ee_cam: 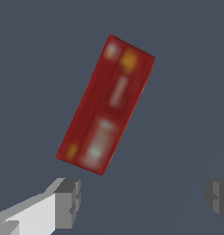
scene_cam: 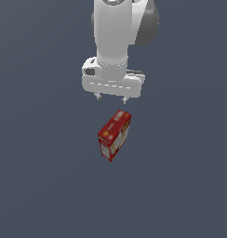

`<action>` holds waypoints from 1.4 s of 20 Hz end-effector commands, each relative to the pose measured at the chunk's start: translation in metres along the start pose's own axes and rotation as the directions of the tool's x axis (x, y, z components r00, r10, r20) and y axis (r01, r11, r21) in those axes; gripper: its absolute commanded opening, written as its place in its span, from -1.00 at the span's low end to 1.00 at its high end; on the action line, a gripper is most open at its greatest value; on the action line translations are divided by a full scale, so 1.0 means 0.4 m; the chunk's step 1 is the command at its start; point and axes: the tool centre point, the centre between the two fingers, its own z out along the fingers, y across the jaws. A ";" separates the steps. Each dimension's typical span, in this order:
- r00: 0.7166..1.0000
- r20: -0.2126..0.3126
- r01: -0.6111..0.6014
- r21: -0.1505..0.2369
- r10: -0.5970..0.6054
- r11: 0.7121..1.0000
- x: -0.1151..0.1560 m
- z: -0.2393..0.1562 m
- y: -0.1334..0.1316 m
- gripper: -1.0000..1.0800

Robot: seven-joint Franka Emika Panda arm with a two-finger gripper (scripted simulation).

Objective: Pick up the object and move it to a goal position.

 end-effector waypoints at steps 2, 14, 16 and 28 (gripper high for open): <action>0.996 -0.004 -0.088 0.007 0.088 0.996 0.032 0.021 -0.013 0.92; 0.942 -0.011 -0.336 0.029 0.337 0.941 0.121 0.090 -0.051 0.92; 0.933 -0.011 -0.359 0.031 0.360 0.933 0.129 0.097 -0.054 0.92; 0.918 -0.010 -0.395 0.035 0.396 0.918 0.142 0.117 -0.061 0.92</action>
